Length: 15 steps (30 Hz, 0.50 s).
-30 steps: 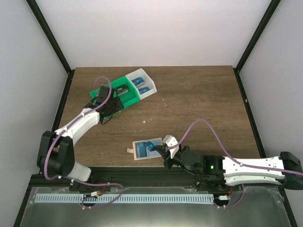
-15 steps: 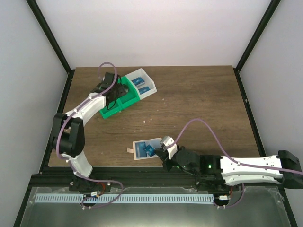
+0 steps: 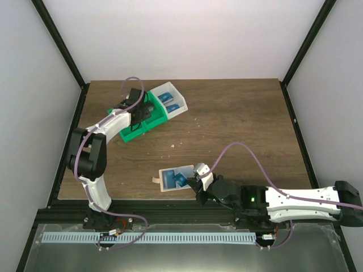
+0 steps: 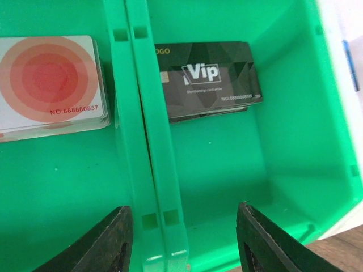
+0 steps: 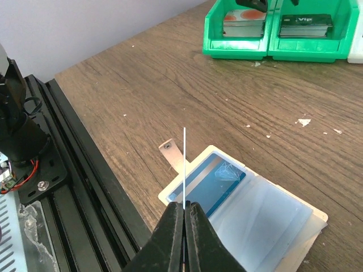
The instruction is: Take the credit cards out of the card holder
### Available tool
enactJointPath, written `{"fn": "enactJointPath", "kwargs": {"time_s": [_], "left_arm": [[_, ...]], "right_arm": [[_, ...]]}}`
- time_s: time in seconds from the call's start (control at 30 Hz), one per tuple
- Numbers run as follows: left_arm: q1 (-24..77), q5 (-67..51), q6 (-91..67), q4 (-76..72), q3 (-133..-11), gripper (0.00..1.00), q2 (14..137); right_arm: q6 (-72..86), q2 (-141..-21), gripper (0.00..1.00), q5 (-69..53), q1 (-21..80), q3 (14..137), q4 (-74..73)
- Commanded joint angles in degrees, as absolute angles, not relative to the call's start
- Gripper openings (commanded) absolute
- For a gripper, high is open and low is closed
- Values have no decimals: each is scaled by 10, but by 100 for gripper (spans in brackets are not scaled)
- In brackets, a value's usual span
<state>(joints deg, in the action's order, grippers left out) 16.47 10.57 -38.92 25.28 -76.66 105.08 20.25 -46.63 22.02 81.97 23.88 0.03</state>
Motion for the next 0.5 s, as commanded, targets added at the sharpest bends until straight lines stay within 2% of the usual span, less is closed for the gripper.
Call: {"fn": "enactJointPath", "kwargs": {"time_s": [0.0, 0.2, 0.47], "left_arm": [[162, 122, -386, 269, -785, 51, 1069], [161, 129, -382, 270, -791, 49, 1081], [161, 116, -376, 273, -774, 38, 1081]], "right_arm": [[215, -455, 1, 240, 824, 272, -15], [223, -445, 0, 236, 825, 265, -7], [231, -413, 0, 217, 825, 259, 8]]}}
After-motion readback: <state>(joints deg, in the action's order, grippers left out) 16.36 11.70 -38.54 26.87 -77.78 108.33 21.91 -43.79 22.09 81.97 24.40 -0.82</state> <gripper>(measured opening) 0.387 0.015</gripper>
